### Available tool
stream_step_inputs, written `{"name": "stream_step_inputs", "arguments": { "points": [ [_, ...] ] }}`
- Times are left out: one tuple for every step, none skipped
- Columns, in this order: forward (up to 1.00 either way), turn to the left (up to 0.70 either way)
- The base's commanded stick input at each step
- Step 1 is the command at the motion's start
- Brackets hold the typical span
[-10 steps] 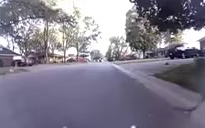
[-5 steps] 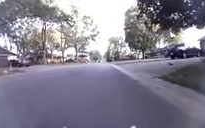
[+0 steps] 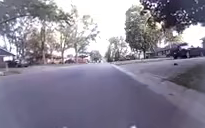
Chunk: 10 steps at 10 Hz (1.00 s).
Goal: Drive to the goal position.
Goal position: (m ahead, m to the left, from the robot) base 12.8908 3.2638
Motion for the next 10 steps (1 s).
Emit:
{"name": "stream_step_inputs", "arguments": {
  "points": [
    [1.00,0.00],
    [1.00,0.00],
    [1.00,0.00],
    [1.00,0.00],
    [1.00,0.00],
    [1.00,0.00],
    [1.00,0.00],
    [1.00,0.00],
    [1.00,0.00],
    [1.00,0.00]
  ]
}}
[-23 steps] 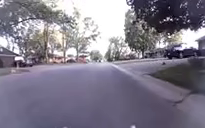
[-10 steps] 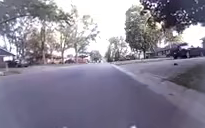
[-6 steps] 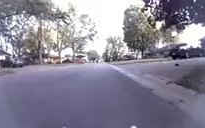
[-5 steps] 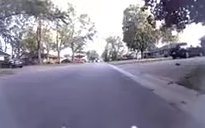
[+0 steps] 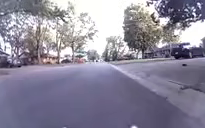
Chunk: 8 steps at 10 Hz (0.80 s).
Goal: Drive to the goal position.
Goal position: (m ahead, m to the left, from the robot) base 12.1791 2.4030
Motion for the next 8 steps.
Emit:
{"name": "stream_step_inputs", "arguments": {
  "points": [
    [1.00,0.00],
    [1.00,0.00],
    [1.00,0.00],
    [1.00,0.00],
    [1.00,0.00],
    [1.00,0.00],
    [1.00,0.00],
    [1.00,0.00]
  ]
}}
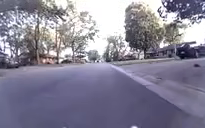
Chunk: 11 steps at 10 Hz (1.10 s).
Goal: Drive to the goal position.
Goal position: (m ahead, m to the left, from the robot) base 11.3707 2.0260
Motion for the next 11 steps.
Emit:
{"name": "stream_step_inputs", "arguments": {
  "points": [
    [1.00,0.00],
    [1.00,0.00],
    [1.00,0.00],
    [1.00,0.00],
    [1.00,0.00],
    [1.00,0.00],
    [1.00,0.00],
    [1.00,0.00],
    [1.00,0.00],
    [1.00,0.00],
    [1.00,0.00]
  ]
}}
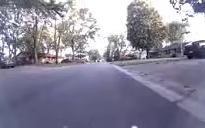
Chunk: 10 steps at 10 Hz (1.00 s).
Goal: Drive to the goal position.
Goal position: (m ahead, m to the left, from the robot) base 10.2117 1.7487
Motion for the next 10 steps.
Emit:
{"name": "stream_step_inputs", "arguments": {
  "points": [
    [1.00,0.00],
    [1.00,0.00],
    [1.00,0.00],
    [1.00,0.00],
    [1.00,0.00],
    [1.00,0.00],
    [1.00,0.00],
    [1.00,0.00],
    [1.00,0.00],
    [1.00,0.00]
  ]
}}
